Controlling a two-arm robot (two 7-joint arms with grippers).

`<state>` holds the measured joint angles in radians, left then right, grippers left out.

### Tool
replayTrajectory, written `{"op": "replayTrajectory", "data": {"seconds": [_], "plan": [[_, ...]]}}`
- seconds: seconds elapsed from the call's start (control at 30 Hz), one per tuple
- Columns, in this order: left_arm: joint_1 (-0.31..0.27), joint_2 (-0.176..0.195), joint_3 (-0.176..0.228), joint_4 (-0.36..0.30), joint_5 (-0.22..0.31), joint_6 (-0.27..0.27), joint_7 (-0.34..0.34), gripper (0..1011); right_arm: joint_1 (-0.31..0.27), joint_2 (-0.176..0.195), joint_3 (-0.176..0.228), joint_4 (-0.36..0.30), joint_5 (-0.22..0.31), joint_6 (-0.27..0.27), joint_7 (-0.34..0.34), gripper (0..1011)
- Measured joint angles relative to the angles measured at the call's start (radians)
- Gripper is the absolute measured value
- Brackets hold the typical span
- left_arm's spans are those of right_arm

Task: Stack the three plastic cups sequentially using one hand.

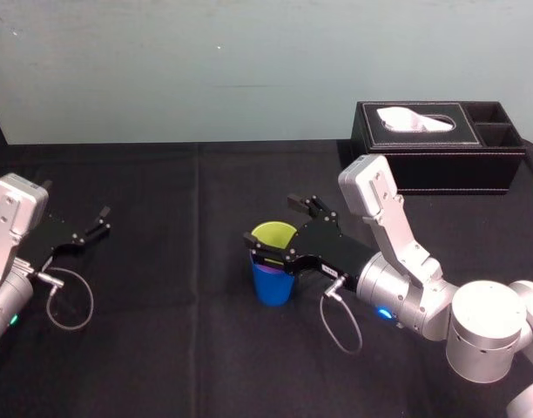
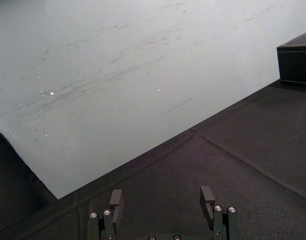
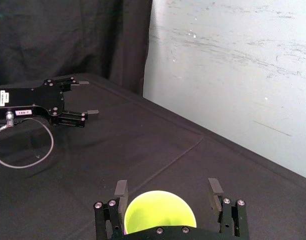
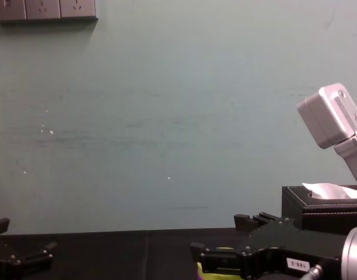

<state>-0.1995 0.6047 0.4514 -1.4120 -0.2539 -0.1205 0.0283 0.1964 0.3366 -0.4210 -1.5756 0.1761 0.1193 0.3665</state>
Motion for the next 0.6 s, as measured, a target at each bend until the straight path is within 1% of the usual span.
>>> {"op": "replayTrajectory", "data": {"seconds": [0.23, 0.33, 0.4, 0.53, 0.6], "plan": [[0.000, 0.000, 0.000, 0.000, 0.000, 0.000, 0.000, 1010, -0.002, 0.000, 0.001, -0.001, 0.000, -0.001, -0.001, 1003], [0.000, 0.000, 0.000, 0.000, 0.000, 0.000, 0.000, 1010, -0.013, -0.002, 0.017, -0.010, 0.001, -0.009, -0.017, 1003], [0.000, 0.000, 0.000, 0.000, 0.000, 0.000, 0.000, 1010, -0.028, -0.005, 0.041, -0.022, 0.007, -0.017, -0.035, 1003], [0.000, 0.000, 0.000, 0.000, 0.000, 0.000, 0.000, 1010, -0.041, -0.005, 0.064, -0.032, 0.011, -0.025, -0.052, 1003], [0.000, 0.000, 0.000, 0.000, 0.000, 0.000, 0.000, 1010, -0.051, -0.002, 0.082, -0.038, 0.011, -0.033, -0.065, 1003]]}}
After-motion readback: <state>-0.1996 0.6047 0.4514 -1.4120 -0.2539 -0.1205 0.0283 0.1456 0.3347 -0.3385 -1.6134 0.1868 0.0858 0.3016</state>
